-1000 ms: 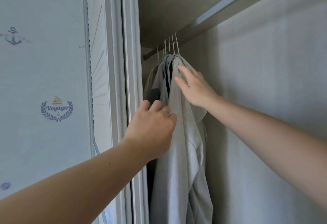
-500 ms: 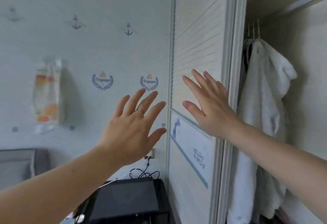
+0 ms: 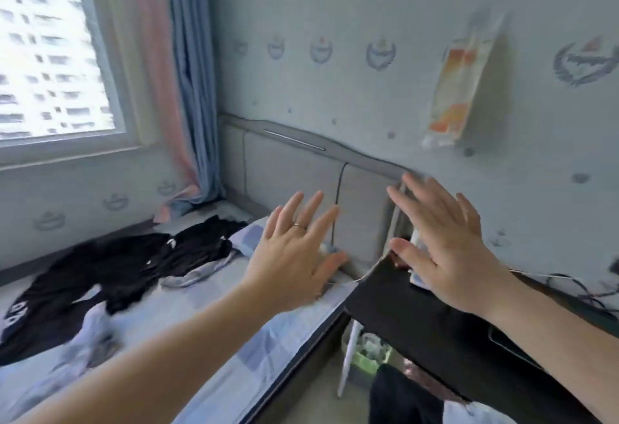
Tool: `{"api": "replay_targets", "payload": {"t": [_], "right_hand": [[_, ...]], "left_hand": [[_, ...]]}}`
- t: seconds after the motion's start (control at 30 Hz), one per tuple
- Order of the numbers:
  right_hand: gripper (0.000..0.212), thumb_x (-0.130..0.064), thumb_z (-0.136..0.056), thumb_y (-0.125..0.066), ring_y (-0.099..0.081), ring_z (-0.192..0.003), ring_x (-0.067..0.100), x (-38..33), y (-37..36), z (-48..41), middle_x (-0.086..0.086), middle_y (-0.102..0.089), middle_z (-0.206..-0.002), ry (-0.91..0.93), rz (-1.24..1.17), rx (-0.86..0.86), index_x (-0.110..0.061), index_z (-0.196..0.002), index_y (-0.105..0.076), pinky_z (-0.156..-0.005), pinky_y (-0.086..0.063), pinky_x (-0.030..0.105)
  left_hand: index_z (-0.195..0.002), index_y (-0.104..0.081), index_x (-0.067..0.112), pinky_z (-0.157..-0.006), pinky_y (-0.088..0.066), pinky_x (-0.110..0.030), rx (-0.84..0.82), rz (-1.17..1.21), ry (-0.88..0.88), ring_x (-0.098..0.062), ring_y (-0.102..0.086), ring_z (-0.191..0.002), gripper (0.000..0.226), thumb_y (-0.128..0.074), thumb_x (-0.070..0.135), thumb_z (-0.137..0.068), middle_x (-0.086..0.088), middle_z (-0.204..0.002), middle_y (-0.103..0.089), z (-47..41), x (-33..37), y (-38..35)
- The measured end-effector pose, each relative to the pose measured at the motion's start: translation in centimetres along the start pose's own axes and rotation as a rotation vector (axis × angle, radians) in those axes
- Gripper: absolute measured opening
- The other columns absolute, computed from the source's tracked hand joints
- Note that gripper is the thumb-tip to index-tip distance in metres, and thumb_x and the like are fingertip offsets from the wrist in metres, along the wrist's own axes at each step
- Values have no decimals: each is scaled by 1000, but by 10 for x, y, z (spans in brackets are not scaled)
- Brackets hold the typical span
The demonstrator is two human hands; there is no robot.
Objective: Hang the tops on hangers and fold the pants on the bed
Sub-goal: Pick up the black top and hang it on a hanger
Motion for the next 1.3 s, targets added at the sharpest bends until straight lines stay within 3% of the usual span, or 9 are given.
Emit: {"api": "replay_targets", "payload": {"t": [0.13, 0.33, 0.47, 0.6, 0.8, 0.9, 1.07, 1.3], "right_hand": [[65, -68, -94, -21, 9, -154, 9, -63, -98, -33, -17, -2, -166, 109, -111, -169, -46, -154, -12, -124, 4, 49], [75, -75, -86, -5, 12, -153, 12, -121, -225, -87, -17, 6, -166, 229, -97, -364, -47, -155, -3, -122, 5, 47], [82, -79, -80, 2, 12, -153, 14, -143, -303, -137, -16, 8, -166, 269, -92, -450, -47, -155, -1, -122, 4, 50], [77, -79, -87, 1, 10, -154, 17, -163, -370, -194, -13, 6, -167, 324, -133, -536, -45, -156, -2, -121, 8, 51], [72, -70, -95, -21, 6, -154, 20, -184, -460, -271, -10, 3, -168, 320, -162, -651, -41, -158, -4, -121, 5, 54], [70, -68, -97, -26, 8, -154, 19, -194, -493, -301, -12, 5, -168, 295, -204, -700, -42, -158, -3, -120, 7, 55], [70, -68, -97, -26, 8, -154, 20, -217, -555, -342, -11, 5, -168, 311, -245, -682, -42, -157, -4, -120, 6, 55], [70, -67, -97, -27, 9, -153, 21, -313, -712, -384, -10, 5, -168, 338, -254, -726, -40, -157, -4, -120, 4, 56]], "left_hand": [[-158, -13, 41, -111, 29, -26, -54, -18, 257, -16, 14, -153, 77, -13, 76, -89, 11, -169, 3, 74, -98, -26], [-158, -21, 37, -124, 2, -43, -123, -80, 565, -16, 11, -154, 80, -10, 77, -89, 10, -169, -2, 157, -204, -60], [-158, -12, 40, -123, 7, -43, -195, -103, 717, -18, 13, -154, 81, -5, 78, -87, 8, -169, 0, 181, -265, -91], [-158, -7, 41, -124, 8, -46, -251, -94, 854, -18, 16, -154, 81, -5, 78, -86, 7, -169, 3, 181, -323, -118], [-158, -14, 40, -123, 5, -44, -245, 19, 1081, -15, 14, -154, 79, -16, 78, -88, 9, -169, -1, 164, -398, -156], [-158, -18, 40, -122, 1, -42, -217, 65, 1150, -13, 10, -153, 84, -13, 80, -84, 9, -169, -4, 157, -431, -169], [-157, -26, 37, -123, -7, -46, -230, 9, 1167, -17, 2, -155, 69, -35, 66, -96, 6, -168, -13, 164, -513, -197], [-156, -29, 34, -123, -13, -47, -277, -70, 1214, -25, -8, -154, 64, -42, 59, -99, 2, -167, -19, 239, -682, -254]]}}
Point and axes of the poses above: each hand's wrist, its own z-axis away from the middle knuckle, its own y-axis out of the back of the hand, x = y × z, the point moved 6 cm from there along -z, towards the middle knuckle
